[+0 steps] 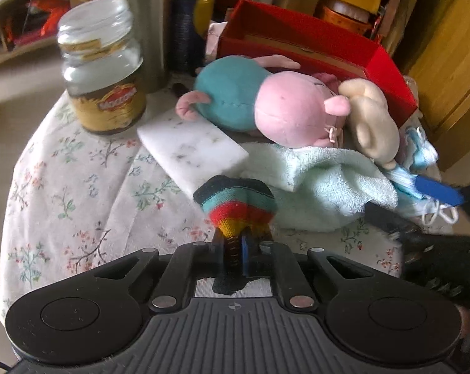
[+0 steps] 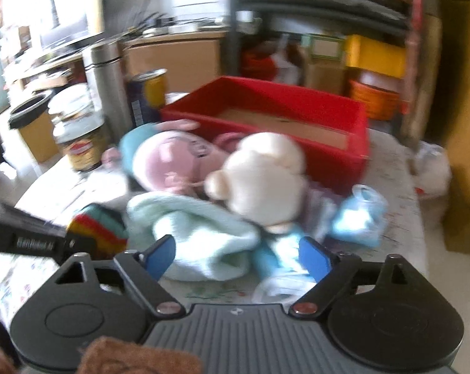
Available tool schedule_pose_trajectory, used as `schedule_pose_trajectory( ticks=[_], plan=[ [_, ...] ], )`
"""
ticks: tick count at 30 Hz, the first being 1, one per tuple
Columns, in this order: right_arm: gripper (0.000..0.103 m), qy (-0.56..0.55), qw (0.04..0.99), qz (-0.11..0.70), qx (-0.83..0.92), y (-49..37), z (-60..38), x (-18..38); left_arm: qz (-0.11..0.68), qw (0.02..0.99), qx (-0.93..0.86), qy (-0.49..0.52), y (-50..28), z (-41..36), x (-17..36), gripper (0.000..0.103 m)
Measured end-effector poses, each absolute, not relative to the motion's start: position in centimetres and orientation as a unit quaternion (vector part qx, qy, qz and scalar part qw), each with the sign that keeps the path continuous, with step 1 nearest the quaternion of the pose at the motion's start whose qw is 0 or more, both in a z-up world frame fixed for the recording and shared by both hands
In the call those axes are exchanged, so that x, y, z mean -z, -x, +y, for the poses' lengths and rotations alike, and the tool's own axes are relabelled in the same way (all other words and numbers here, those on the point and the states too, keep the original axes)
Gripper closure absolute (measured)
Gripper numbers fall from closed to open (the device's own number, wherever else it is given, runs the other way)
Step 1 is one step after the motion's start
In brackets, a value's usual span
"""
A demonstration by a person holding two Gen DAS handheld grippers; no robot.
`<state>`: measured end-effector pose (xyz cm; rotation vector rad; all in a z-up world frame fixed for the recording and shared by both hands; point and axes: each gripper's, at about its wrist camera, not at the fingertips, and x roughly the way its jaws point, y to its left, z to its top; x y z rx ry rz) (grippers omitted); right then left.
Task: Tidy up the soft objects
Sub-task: 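Carry the hat and towel into the red box and open both tools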
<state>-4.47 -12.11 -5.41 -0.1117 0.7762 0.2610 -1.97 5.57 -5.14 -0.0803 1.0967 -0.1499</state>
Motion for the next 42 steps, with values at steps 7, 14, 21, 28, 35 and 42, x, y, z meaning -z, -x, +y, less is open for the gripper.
schedule_pose_trajectory(
  ticks=[7,14,21,28,35,42],
  plan=[
    [0.080,0.058,0.896,0.402,-0.180,2.4,-9.5,7.4,0.520,0.849,0.075,0.058,2.0,6.5,4.2,0.096],
    [0.099,0.045,0.882,0.439,-0.163,0.2,-9.6,9.2,0.549,0.831,0.082,0.041,1.5,5.5,6.0,0.096],
    [0.103,-0.021,0.873,0.458,-0.166,0.5,-11.2,8.0,0.569,0.818,0.078,0.039,0.8,5.0,7.2,0.093],
    [0.103,-0.173,0.840,0.471,-0.208,1.5,-14.6,6.1,0.567,0.810,0.091,0.118,1.4,6.8,5.7,0.094],
    [0.103,-0.284,0.823,0.427,-0.244,3.7,-17.4,2.0,0.521,0.829,0.105,0.174,3.5,7.7,1.0,0.094],
    [0.103,-0.348,0.824,0.367,-0.256,5.1,-19.2,-2.0,0.462,0.858,0.147,0.167,3.6,5.8,-4.7,0.094]
  ],
)
